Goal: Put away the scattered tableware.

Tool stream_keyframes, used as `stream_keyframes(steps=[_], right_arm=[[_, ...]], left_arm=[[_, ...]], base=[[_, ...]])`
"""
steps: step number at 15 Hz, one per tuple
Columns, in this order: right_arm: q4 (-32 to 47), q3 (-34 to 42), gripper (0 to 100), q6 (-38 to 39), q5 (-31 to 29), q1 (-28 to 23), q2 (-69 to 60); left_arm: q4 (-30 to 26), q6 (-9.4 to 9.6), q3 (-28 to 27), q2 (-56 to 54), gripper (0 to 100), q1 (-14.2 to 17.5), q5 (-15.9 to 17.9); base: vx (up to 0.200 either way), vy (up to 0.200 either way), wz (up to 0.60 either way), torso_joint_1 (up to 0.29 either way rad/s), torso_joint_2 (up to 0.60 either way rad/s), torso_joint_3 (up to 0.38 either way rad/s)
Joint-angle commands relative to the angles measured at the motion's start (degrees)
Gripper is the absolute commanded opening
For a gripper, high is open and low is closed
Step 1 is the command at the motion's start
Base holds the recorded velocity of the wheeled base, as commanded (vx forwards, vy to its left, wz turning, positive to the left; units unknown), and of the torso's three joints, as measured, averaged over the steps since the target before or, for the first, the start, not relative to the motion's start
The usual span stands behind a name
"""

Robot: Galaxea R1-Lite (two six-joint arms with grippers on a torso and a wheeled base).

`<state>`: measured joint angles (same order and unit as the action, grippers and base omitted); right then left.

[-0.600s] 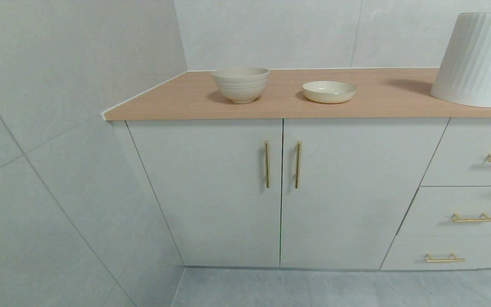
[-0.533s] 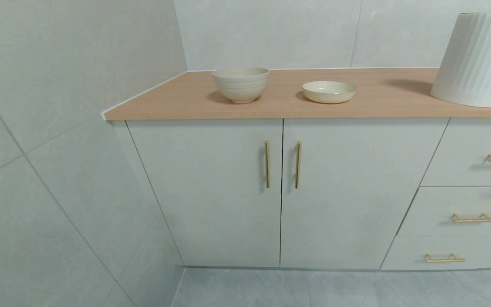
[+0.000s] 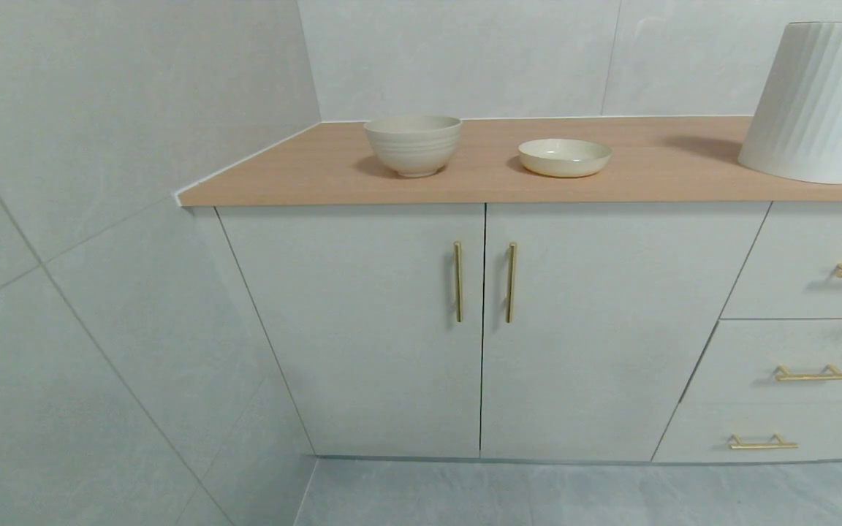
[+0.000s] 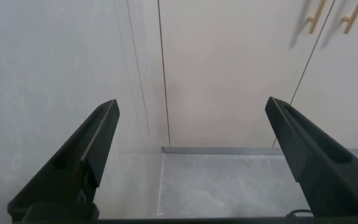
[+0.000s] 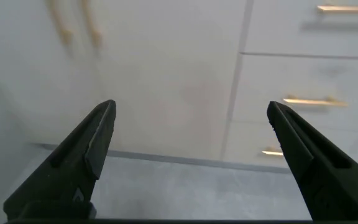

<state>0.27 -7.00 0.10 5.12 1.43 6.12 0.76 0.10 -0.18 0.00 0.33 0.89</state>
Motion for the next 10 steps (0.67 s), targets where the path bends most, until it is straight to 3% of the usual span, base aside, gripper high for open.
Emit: stream_keyframes(steps=[1, 3, 7, 10], right_arm=[[0.0, -13.5, 100, 1.6, 9.0, 1.4, 25.3], [-0.4, -21.2, 100, 1.7, 13.3, 3.0, 40.3], [-1.1, -37.2, 100, 5.8, 13.3, 15.2, 61.5], [-6.1, -43.3, 100, 6.1, 13.4, 18.3, 73.0]], left_arm=[[0.0, -0.01, 0.0, 0.0, 100, 0.0, 0.0], [0.0, -0.01, 0.0, 0.0, 100, 0.0, 0.0], [0.0, -0.01, 0.0, 0.0, 100, 0.0, 0.0], [0.1, -0.01, 0.0, 0.0, 100, 0.0, 0.0]], base=[[0.0, 0.0, 0.0, 0.0, 0.0, 0.0], [0.0, 0.0, 0.0, 0.0, 0.0, 0.0], [0.0, 0.0, 0.0, 0.0, 0.0, 0.0], [0.0, 0.0, 0.0, 0.0, 0.0, 0.0]])
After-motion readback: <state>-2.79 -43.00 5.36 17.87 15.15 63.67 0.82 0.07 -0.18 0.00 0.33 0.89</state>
